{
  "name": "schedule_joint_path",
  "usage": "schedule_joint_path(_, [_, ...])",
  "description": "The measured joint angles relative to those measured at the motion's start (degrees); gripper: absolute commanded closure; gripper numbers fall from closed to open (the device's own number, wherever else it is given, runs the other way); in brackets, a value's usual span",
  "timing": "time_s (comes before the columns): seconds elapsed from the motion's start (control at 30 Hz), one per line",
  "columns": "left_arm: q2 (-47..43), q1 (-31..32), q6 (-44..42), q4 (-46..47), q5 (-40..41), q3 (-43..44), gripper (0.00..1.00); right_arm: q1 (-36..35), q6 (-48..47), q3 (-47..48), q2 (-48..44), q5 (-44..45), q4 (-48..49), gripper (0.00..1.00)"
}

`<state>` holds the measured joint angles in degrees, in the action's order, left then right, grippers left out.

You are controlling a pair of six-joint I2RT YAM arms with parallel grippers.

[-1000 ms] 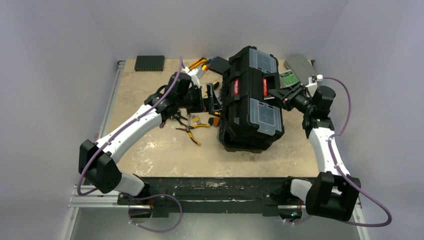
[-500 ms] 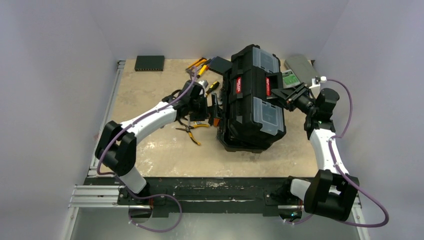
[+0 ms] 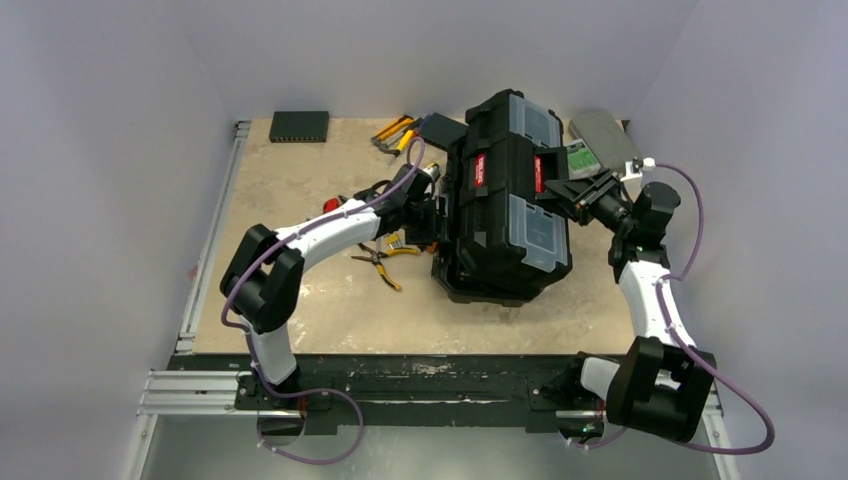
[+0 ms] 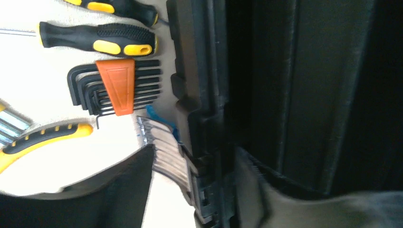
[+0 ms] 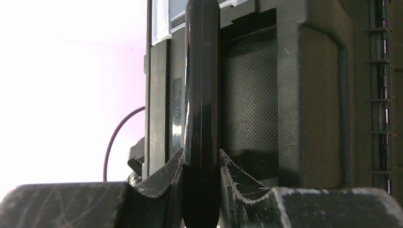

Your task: Pack the tool kit

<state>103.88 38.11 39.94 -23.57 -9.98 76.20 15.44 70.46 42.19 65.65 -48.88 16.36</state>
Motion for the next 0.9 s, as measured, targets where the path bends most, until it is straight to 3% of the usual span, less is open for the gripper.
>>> schedule_joint_path(0.17, [0.13, 1.33, 0.48, 2.47, 0.13, 0.7, 1.0, 1.68, 0.9, -0.5, 0.0, -1.51, 1.09, 1.0])
schedule_joint_path(0.5, [-0.81, 1.44, 1.4, 4.7, 4.33, -0.42, 1.0, 7.39, 1.51, -1.36, -0.52, -4.44, 1.49, 1.0])
schedule_joint_path(0.9, [-3.06, 1.29, 0.76, 6.36, 7.41, -2.8, 1.0, 15.43, -7.65, -2.05, -8.04, -1.29, -10.56, 1.0])
